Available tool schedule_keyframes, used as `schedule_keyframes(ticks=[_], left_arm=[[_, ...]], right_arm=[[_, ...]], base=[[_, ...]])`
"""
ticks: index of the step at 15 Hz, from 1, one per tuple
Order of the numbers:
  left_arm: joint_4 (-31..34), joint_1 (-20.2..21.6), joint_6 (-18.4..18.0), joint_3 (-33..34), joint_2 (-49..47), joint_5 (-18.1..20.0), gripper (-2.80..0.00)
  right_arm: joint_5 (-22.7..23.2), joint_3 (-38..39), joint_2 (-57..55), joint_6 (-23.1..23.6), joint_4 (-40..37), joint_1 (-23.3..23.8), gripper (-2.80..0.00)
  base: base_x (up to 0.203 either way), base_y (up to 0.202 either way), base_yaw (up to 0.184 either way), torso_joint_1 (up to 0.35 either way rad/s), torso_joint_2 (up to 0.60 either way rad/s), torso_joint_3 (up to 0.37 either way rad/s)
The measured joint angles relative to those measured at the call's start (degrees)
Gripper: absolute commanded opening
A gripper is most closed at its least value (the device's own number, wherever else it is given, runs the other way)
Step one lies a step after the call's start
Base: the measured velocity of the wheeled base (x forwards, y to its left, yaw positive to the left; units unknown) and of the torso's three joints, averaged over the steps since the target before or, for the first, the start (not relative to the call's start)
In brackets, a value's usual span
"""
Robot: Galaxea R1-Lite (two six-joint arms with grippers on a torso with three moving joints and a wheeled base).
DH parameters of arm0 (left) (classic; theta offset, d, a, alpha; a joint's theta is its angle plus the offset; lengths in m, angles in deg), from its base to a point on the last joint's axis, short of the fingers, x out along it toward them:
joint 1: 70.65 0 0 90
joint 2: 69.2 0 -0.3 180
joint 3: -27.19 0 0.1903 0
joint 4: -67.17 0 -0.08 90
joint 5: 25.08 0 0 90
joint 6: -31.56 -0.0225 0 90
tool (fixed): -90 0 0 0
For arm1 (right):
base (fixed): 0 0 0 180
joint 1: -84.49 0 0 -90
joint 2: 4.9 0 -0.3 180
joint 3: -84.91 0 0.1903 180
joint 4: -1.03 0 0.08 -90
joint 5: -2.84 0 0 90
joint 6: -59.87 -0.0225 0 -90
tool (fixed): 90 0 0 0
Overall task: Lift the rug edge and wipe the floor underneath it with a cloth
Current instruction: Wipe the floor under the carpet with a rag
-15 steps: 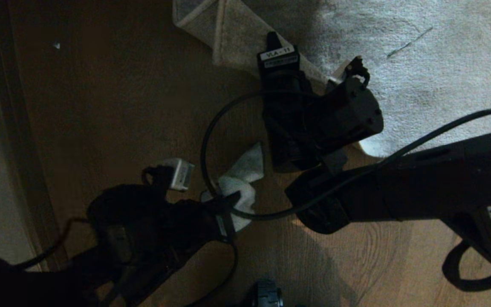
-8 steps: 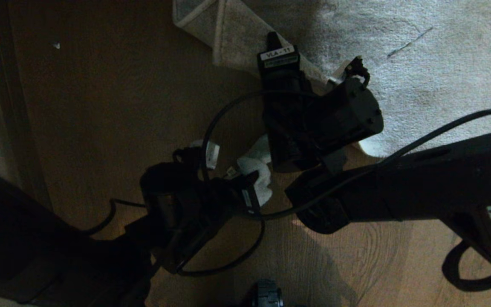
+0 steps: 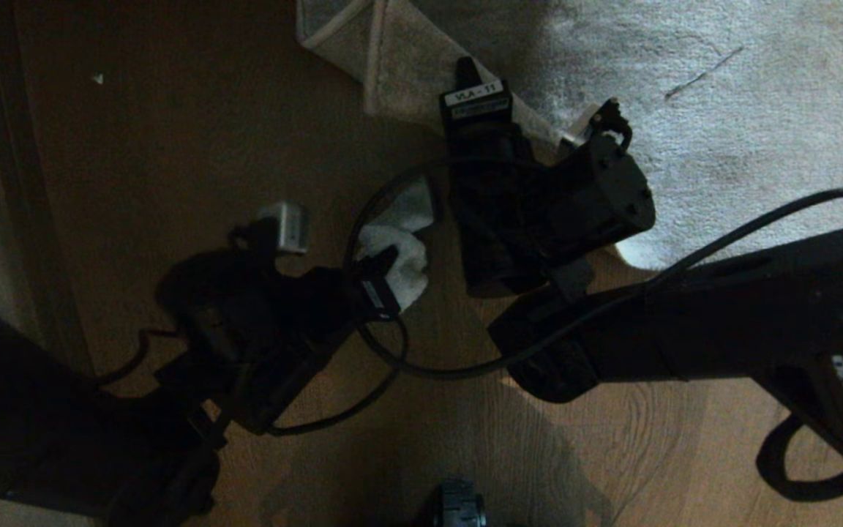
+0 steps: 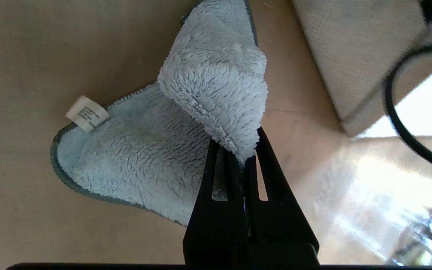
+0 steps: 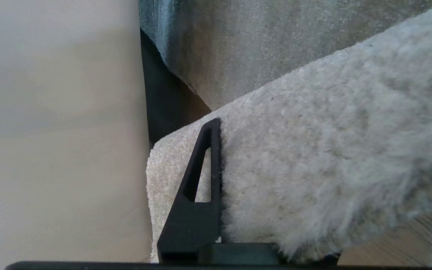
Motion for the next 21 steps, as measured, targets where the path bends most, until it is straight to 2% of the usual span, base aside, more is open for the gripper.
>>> schedule_keyframes(ticks=[5, 8, 11, 13, 16, 21], left_arm=[[0.0, 4.0, 0.0, 8.7, 7.0, 0.0, -2.8], [0.0, 5.0, 0.0, 15.8, 11.0, 0.1, -2.8], [0.2, 4.0, 0.0, 23.4, 13.6, 0.2, -2.8], [0.2, 0.9, 0.1, 26.1, 14.3, 0.2, -2.8], [0.1, -3.3, 0.3, 27.2, 12.6, 1.2, -2.8], [-0.2, -5.1, 0.3, 21.9, 4.7, 4.2, -2.8]], right_arm=[[0.0, 0.0, 0.0, 0.6, 0.0, -0.1, -2.8], [0.0, 0.1, 0.0, 0.6, 0.0, -0.1, -2.8], [0.0, 0.1, -0.1, 0.5, 0.0, -0.1, -2.8], [0.0, 0.1, -0.1, 0.5, 0.0, -0.1, -2.8], [0.0, 0.1, -0.1, 0.4, 0.0, -0.1, -2.8], [0.0, 0.2, -0.2, 0.4, 0.0, 0.0, -2.8]], base=[[0.0, 0.0, 0.0, 0.0, 0.0, 0.0], [0.0, 0.0, 0.0, 0.0, 0.0, 0.0], [0.0, 0.0, 0.0, 0.0, 0.0, 0.0], [0.0, 0.0, 0.0, 0.0, 0.0, 0.0], [0.0, 0.0, 0.0, 0.0, 0.0, 0.0], [0.0, 0.0, 0.0, 0.0, 0.0, 0.0]])
